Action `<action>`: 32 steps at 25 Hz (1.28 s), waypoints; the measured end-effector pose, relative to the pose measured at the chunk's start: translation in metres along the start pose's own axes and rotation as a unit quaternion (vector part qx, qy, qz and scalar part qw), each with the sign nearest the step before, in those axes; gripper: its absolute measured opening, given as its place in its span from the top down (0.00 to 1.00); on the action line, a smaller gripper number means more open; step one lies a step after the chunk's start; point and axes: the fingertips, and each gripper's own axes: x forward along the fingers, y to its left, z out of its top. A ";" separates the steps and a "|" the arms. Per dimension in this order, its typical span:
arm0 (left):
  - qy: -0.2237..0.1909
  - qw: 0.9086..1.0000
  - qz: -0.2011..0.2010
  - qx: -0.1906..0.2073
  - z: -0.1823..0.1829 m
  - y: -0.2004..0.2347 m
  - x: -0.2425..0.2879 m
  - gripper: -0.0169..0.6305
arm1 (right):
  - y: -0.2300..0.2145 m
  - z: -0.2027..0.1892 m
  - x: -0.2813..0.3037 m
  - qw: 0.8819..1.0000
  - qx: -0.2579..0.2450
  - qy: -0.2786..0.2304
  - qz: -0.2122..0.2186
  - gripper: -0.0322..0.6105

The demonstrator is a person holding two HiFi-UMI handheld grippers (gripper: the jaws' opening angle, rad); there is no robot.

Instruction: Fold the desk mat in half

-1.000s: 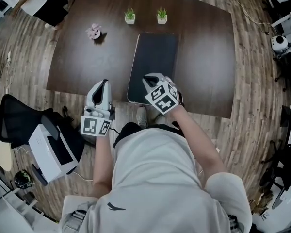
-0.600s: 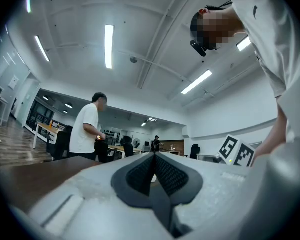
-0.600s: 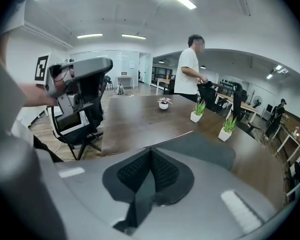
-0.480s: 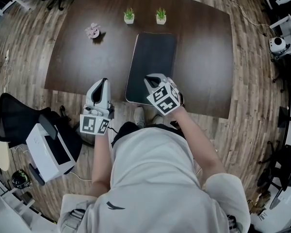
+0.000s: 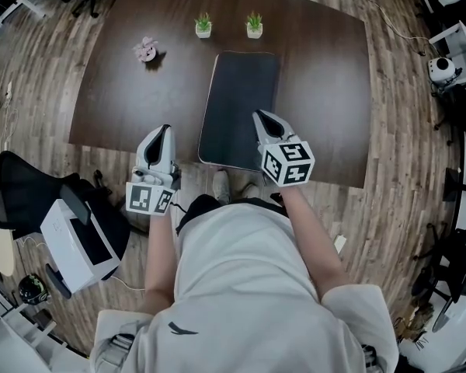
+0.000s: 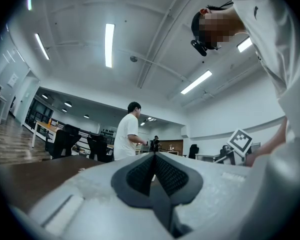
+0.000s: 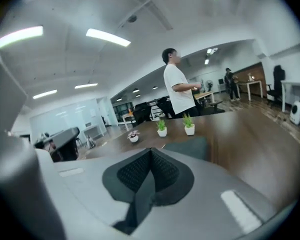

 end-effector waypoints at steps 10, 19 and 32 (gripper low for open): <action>0.001 1.000 -0.016 -0.002 -0.002 -0.005 0.007 0.97 | -0.069 0.014 -0.072 0.993 0.044 -0.057 -0.091 0.95; 0.005 1.000 -0.028 0.002 -0.002 -0.011 0.013 0.97 | -0.102 0.011 -0.116 0.987 0.044 -0.077 -0.132 0.95; 0.007 0.999 -0.035 0.007 -0.001 -0.016 0.018 0.97 | -0.116 0.009 -0.130 0.984 0.052 -0.083 -0.147 0.95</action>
